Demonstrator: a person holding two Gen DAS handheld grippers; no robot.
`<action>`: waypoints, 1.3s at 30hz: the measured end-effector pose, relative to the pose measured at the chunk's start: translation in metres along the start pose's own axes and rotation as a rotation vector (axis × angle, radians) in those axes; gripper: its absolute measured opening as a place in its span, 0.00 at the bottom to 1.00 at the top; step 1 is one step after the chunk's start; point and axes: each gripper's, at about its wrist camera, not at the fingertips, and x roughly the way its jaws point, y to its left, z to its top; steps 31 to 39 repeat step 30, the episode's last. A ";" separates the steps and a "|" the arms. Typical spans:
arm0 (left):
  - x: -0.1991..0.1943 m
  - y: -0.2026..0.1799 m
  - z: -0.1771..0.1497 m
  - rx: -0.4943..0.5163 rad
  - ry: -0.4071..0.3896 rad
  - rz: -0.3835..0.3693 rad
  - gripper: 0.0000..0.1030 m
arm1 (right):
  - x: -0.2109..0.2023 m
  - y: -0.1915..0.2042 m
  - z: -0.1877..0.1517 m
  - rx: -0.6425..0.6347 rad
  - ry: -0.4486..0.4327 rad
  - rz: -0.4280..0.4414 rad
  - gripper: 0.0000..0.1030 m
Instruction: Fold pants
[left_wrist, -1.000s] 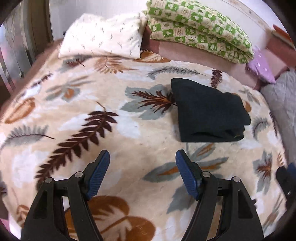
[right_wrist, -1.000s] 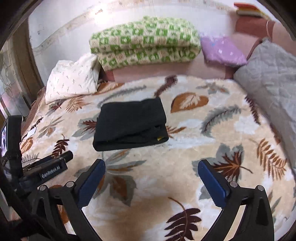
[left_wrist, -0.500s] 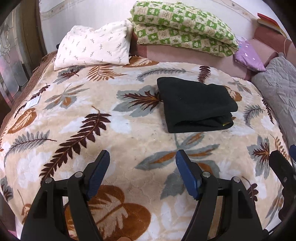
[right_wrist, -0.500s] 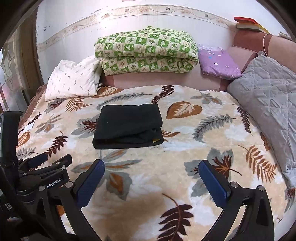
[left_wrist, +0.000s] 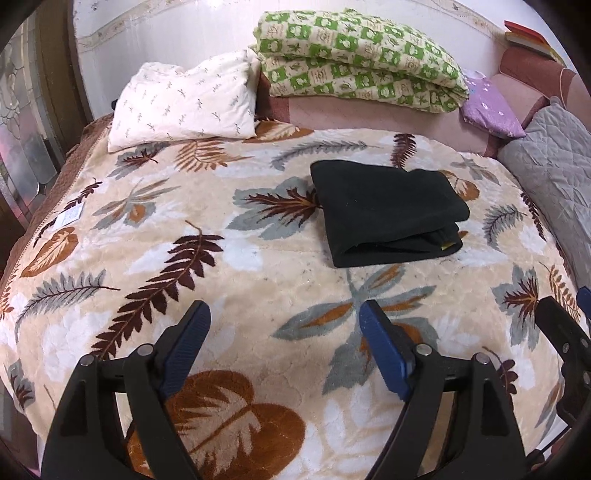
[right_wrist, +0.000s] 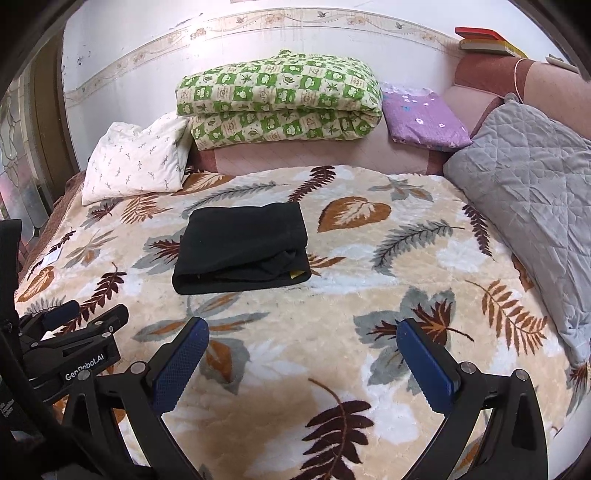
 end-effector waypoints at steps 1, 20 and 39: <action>-0.001 0.000 0.000 -0.003 -0.005 -0.005 0.81 | 0.000 0.000 0.000 0.002 0.001 -0.001 0.99; -0.011 0.002 -0.001 -0.011 -0.048 -0.003 0.81 | 0.004 -0.003 0.001 0.006 0.006 -0.011 0.99; -0.017 0.002 -0.004 -0.011 -0.068 0.023 0.81 | 0.007 -0.005 -0.001 0.008 0.007 -0.015 0.99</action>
